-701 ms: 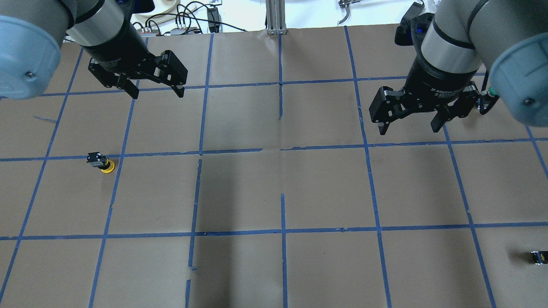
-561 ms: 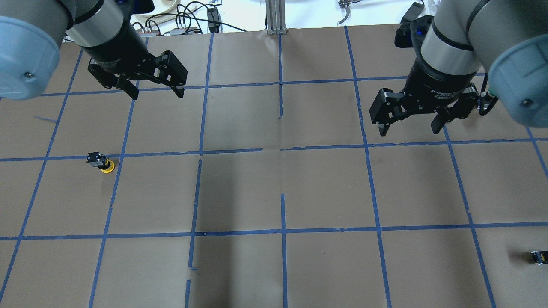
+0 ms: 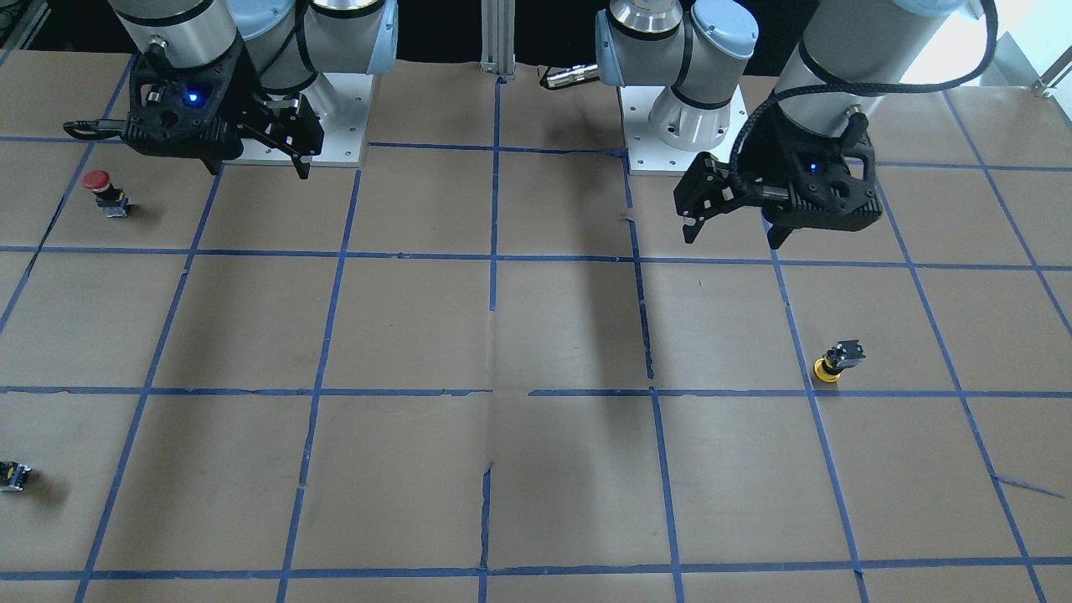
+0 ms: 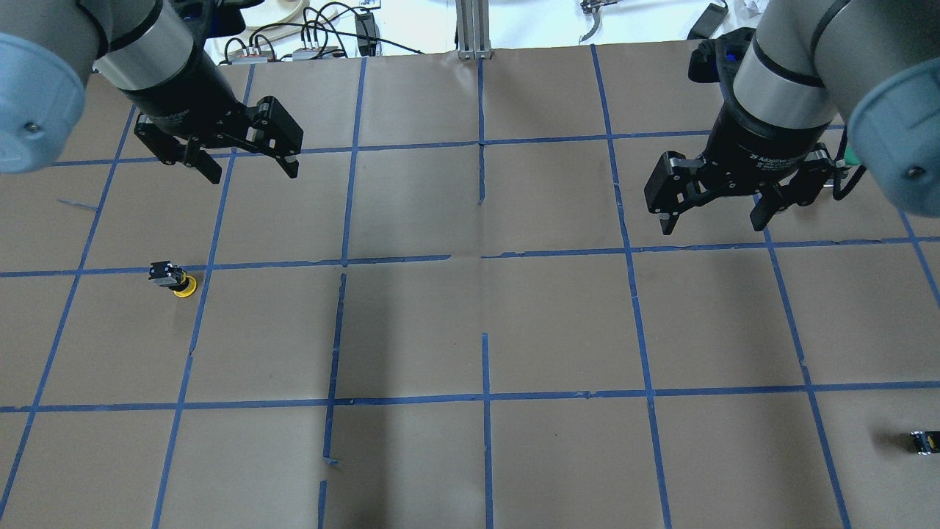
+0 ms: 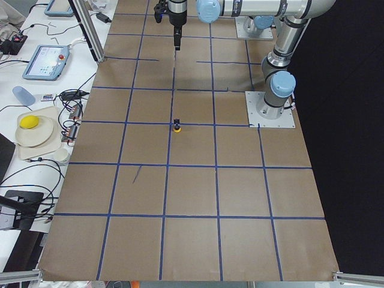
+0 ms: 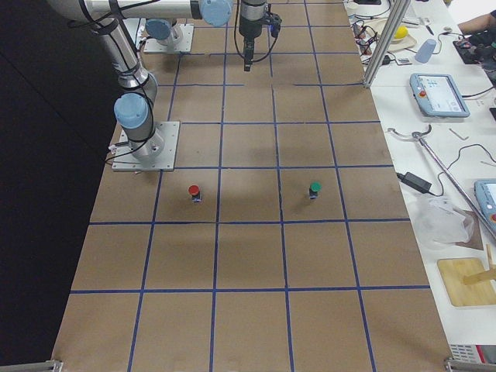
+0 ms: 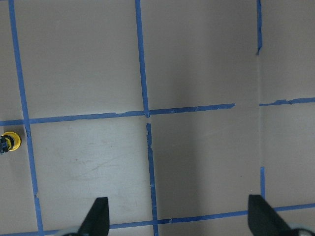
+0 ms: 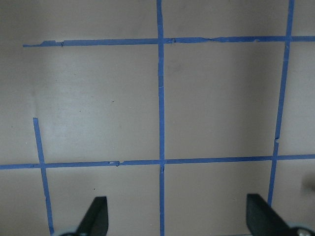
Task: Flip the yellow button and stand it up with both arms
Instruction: 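Move the left gripper down toward the yellow-capped button lying on its side, then lower the left gripper over the yellow button and close on its base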
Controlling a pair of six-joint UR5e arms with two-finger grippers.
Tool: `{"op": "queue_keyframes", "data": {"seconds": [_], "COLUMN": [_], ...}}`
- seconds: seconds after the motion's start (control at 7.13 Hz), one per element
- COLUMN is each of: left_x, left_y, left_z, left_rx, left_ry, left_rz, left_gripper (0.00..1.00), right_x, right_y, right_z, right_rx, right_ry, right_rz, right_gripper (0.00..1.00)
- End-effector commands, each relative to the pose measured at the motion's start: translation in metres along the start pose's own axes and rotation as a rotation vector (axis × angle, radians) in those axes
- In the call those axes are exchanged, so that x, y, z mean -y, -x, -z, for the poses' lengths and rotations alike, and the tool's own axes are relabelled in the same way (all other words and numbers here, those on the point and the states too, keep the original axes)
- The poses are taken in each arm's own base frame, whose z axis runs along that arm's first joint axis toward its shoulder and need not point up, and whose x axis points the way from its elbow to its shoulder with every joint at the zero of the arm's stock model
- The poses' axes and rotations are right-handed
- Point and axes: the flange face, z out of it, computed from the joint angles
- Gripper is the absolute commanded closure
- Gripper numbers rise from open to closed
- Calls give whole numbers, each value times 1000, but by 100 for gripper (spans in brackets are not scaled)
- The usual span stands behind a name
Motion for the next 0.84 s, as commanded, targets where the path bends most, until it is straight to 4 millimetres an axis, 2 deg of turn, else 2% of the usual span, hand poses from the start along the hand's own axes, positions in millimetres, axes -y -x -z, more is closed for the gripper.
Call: {"op": "queue_keyframes", "data": {"seconds": [0.0,0.14,0.28,0.42,0.56,0.7], "left_x": [-1,-4,1,10,21,24], "left_y": [91,158,206,225,245,253], "left_z": [-39,-75,-105,-132,-160,-186], "left_rx": [-18,-58,-63,-52,38,67], "left_ry": [83,137,116,103,93,81], "left_rz": [123,108,83,88,34,13], "left_gripper": [0,0,0,0,1,1], "right_x": [0,0,-1,-1,-1,0], "right_y": [-1,-1,-1,-1,0,-1], "right_z": [0,1,0,0,2,1], "right_rx": [1,2,1,1,12,10], "right_ry": [3,-1,3,8,-3,-1], "right_rz": [-5,-7,-9,-7,-7,-3], "right_gripper": [0,0,0,0,0,0]}}
